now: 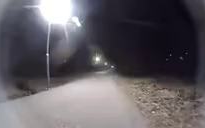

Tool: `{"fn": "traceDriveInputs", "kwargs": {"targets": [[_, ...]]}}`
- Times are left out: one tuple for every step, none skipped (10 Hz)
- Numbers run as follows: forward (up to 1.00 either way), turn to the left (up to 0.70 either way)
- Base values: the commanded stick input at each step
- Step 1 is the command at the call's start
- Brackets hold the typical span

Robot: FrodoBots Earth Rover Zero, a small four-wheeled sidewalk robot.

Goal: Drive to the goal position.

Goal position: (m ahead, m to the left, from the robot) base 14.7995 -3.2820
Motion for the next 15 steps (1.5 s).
{"fn": "traceDriveInputs", "kwargs": {"targets": [[1.0,0.0],[1.0,0.0],[1.0,0.0],[1.0,0.27],[1.0,0.38],[1.0,0.16],[1.0,0.01],[1.0,0.0],[1.0,0.0],[1.0,0.0],[1.0,0.0],[1.0,0.0],[1.0,0.0],[1.0,0.0],[1.0,0.0]]}}
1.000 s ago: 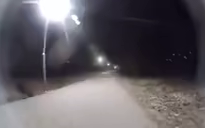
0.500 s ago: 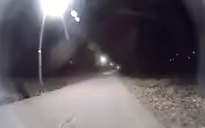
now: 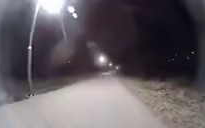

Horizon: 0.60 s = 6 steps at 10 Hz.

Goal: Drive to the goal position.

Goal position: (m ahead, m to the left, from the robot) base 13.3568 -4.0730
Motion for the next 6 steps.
{"fn": "traceDriveInputs", "kwargs": {"targets": [[1.0,0.0],[1.0,0.0],[1.0,0.0],[1.0,0.0],[1.0,0.0],[1.0,0.0]]}}
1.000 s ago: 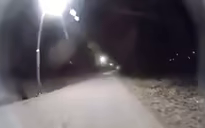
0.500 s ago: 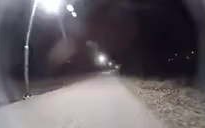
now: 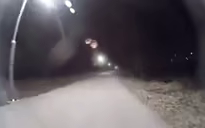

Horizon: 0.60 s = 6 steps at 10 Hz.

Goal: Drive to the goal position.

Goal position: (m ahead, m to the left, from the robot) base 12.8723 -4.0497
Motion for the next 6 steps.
{"fn": "traceDriveInputs", "kwargs": {"targets": [[1.0,-0.02],[1.0,-0.19],[1.0,-0.36],[1.0,-0.4],[1.0,-0.06],[1.0,-0.02]]}}
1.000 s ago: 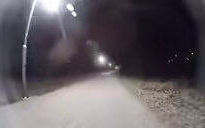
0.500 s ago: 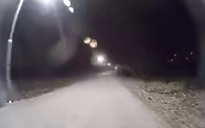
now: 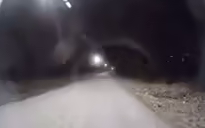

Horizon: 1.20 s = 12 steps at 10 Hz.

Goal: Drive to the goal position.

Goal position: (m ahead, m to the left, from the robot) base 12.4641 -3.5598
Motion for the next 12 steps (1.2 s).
{"fn": "traceDriveInputs", "kwargs": {"targets": [[1.0,0.0],[1.0,0.0],[1.0,0.0],[1.0,0.0],[1.0,0.0],[1.0,0.0],[1.0,0.0],[1.0,0.0],[1.0,0.0],[1.0,0.0],[1.0,0.0],[1.0,0.0]]}}
